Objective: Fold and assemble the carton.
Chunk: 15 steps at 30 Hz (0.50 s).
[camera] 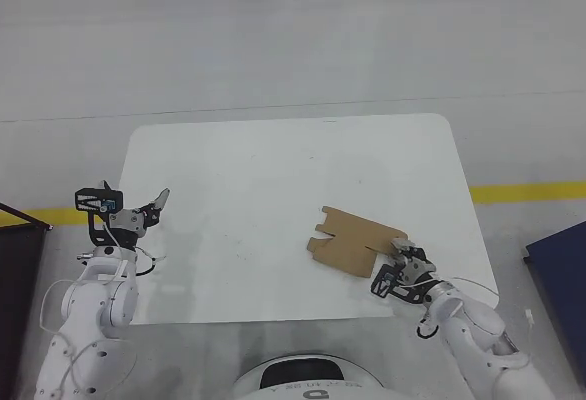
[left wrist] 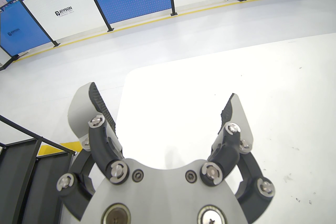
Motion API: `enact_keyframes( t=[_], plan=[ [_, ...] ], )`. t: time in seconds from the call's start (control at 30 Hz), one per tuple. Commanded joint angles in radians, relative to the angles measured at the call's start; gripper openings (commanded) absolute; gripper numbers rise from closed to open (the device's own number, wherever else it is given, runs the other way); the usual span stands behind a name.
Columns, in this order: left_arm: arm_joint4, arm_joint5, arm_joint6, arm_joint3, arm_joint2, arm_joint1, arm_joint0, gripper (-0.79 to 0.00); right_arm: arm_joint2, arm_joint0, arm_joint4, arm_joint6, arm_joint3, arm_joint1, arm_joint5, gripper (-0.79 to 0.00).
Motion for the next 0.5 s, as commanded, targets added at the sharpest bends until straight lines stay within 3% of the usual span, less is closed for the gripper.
enact_keyframes(
  t=[0.0,0.2,0.27,0.33,0.47],
  plan=[
    [0.0,0.0,0.0,0.0,0.0,0.0,0.0,0.0,-0.016,0.019,-0.01,0.017,0.012,-0.002,0.013,-0.431],
    [0.0,0.0,0.0,0.0,0.0,0.0,0.0,0.0,-0.042,0.054,-0.044,0.053,0.02,-0.006,0.025,-0.508],
    [0.0,0.0,0.0,0.0,0.0,0.0,0.0,0.0,-0.05,0.059,-0.057,0.063,0.018,-0.006,0.024,-0.597],
    [0.0,0.0,0.0,0.0,0.0,0.0,0.0,0.0,-0.057,0.063,-0.065,0.067,0.016,-0.007,0.024,-0.77],
    [0.0,0.0,0.0,0.0,0.0,0.0,0.0,0.0,-0.067,0.071,-0.034,0.056,0.011,-0.011,0.037,-0.785]
  ],
)
